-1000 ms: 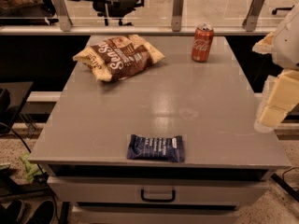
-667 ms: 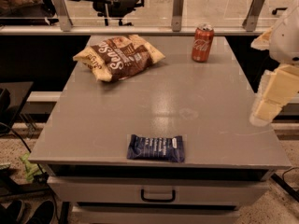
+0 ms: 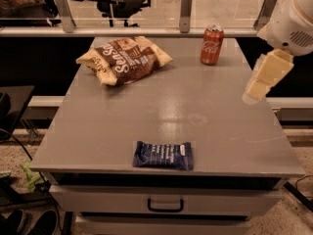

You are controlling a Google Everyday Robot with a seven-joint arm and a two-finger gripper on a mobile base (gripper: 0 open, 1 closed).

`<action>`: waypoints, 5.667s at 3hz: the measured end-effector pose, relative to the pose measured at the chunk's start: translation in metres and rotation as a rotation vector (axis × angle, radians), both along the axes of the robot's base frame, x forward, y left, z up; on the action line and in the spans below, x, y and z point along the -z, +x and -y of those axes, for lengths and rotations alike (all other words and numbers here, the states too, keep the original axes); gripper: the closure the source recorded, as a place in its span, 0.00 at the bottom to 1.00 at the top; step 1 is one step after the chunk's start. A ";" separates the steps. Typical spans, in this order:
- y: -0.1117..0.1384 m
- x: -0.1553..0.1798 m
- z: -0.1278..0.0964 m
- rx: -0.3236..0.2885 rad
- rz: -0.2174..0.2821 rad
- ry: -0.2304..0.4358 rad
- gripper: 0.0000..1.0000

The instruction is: Move coke can near brown chip bag

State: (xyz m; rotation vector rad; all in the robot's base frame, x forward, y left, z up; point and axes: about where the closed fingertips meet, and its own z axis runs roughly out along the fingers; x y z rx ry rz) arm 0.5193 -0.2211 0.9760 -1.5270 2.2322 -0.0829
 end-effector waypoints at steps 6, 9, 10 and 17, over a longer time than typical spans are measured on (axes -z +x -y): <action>0.241 0.066 0.023 0.352 0.126 0.359 0.00; 0.286 0.072 0.010 0.403 0.126 0.500 0.00; 0.291 0.075 0.006 0.392 0.111 0.534 0.15; 0.216 0.053 -0.097 -0.009 -0.022 0.646 1.00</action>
Offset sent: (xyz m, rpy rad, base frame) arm 0.1534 -0.0354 -0.0160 0.2059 -0.1207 -0.2165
